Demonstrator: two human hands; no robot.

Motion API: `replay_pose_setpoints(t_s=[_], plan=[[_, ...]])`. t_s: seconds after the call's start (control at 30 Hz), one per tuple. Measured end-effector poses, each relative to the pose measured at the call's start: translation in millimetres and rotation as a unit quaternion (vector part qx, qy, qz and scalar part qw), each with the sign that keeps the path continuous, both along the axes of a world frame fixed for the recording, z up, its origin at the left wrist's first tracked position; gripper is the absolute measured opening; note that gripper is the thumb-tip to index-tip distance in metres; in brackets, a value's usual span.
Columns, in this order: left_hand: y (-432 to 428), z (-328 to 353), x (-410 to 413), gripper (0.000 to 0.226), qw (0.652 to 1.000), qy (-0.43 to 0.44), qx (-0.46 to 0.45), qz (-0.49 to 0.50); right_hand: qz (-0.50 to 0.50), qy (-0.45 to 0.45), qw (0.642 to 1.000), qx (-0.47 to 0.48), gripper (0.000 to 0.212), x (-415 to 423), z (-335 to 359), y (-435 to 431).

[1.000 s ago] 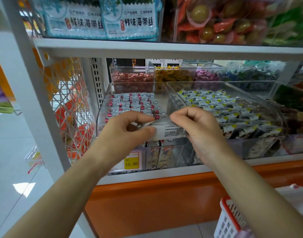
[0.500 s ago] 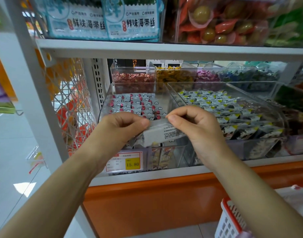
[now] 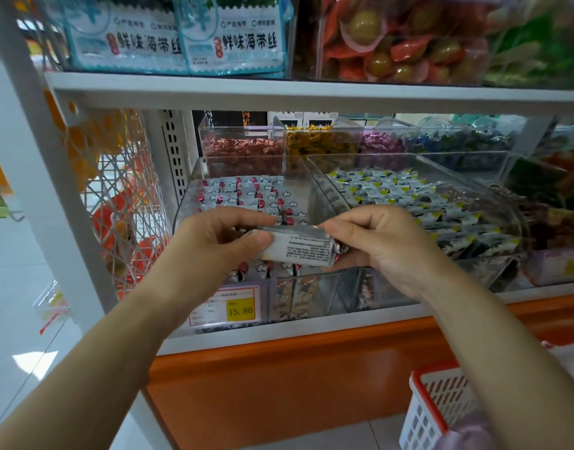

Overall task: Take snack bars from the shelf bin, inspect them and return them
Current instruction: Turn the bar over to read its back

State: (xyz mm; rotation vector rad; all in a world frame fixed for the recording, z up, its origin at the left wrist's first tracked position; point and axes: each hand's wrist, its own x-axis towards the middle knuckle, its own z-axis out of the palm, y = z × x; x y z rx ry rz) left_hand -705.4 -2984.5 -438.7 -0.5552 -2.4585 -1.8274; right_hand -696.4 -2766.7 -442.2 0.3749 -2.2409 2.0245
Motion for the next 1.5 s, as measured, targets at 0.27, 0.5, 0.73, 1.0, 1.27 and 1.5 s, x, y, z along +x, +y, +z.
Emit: replay_pose_setpoints(t_s=[0.27,0.5,0.73,1.0,1.27,1.5], plan=[[4.4,-5.3,-1.5,0.018,1.000,0.004,-0.005,0.007,-0.064,0.122,0.965,0.224,0.022,2.8,-3.5,-1.0],[7.9,-8.7,-3.5,0.015,0.999,0.037,0.007,0.039,-0.090,0.134,0.964,0.211,0.027,1.9,-7.0,-2.5],[10.5,-5.6,-9.9,0.020,0.991,0.049,0.033,0.123,-0.052,0.113,0.985,0.117,0.041,1.6,-11.0,-21.9],[14.8,-11.9,-41.8,0.059,0.958,0.104,-0.241,0.112,-0.208,0.145,0.967,0.040,0.015,-64.8,13.8,-42.8],[17.7,-26.7,-65.7,0.073,0.860,0.082,-0.496,0.085,-0.206,0.207,0.931,0.218,0.015,-154.0,31.7,-79.7],[16.0,-31.4,-68.1,0.073,0.868,0.086,-0.482,0.079,-0.124,0.222,0.873,0.416,0.019,-187.9,32.7,-94.3]])
